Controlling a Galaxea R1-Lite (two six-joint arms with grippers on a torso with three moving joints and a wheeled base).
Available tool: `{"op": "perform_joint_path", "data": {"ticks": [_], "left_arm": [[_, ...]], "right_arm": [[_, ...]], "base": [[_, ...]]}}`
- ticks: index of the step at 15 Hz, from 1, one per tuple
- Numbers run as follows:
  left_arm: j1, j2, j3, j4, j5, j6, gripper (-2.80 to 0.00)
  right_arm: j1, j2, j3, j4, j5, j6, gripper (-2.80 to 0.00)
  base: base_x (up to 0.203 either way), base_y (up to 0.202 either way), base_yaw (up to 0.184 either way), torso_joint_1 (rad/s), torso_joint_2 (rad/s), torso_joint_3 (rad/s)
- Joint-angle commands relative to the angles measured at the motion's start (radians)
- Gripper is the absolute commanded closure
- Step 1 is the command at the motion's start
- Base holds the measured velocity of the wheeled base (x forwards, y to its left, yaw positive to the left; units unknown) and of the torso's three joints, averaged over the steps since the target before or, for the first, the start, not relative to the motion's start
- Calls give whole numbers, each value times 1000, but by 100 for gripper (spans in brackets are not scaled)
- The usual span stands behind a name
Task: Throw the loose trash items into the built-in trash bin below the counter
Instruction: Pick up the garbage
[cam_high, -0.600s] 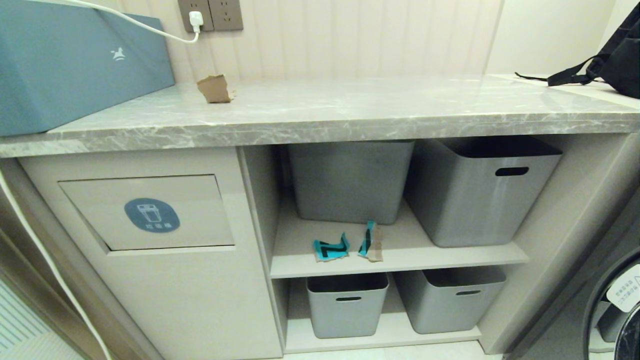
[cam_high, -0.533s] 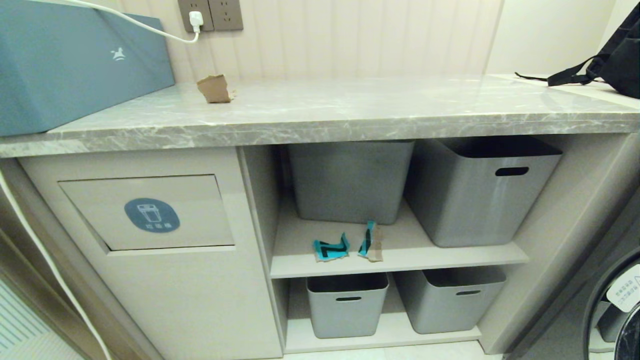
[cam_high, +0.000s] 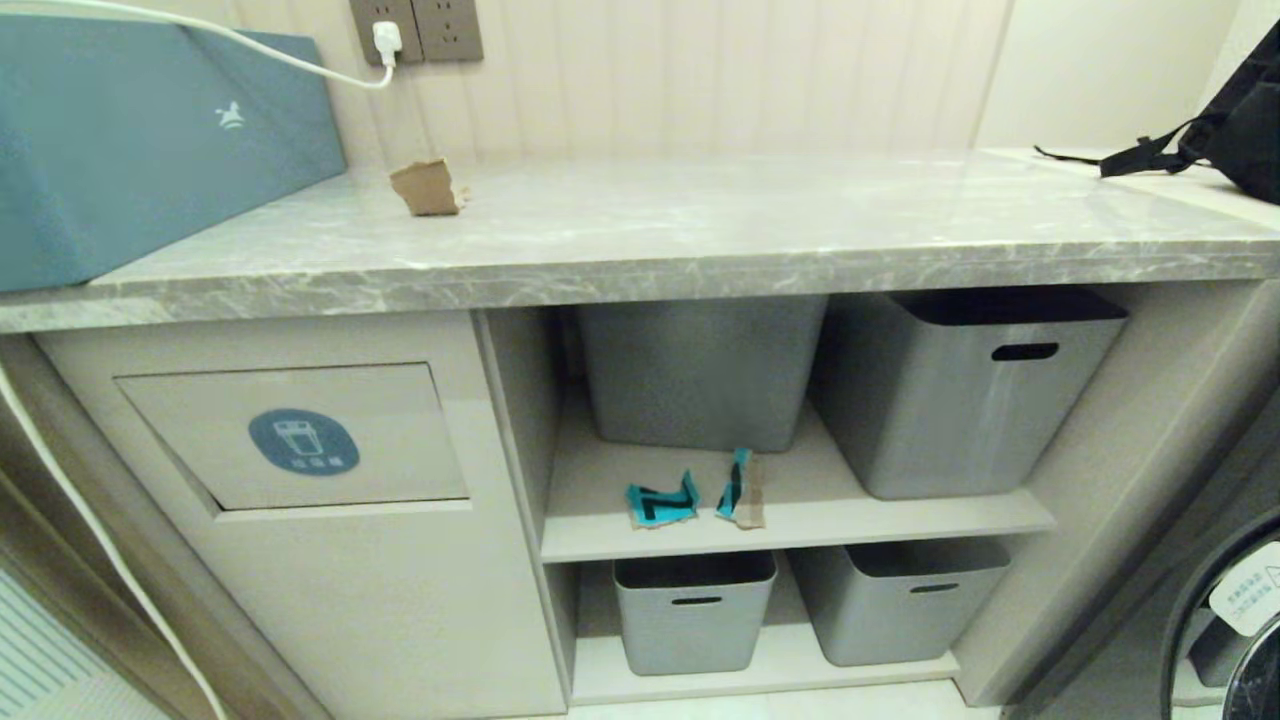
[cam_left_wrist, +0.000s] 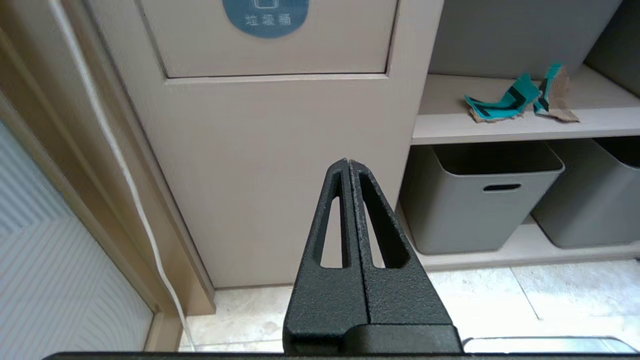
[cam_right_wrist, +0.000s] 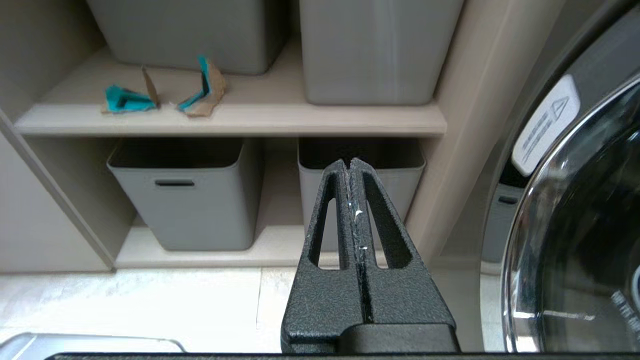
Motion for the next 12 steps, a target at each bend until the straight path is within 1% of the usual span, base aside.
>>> {"op": "perform_joint_path", "data": {"ticks": [1,3,12], "left_arm": [[0,-3,0,0,0,0,0],[0,-3,0,0,-1,0,0],[0,-3,0,0,0,1,0]], "right_arm": [[0,1,-1,-1,1,-1,0],[0,1,-1,-1,1,-2,0],[0,0,-1,-1,2,-2,0]], "base": [[0,0,0,202,-427,-295],[0,0,0,189,-579,-296],[0,0,0,180,-465,-276]]}}
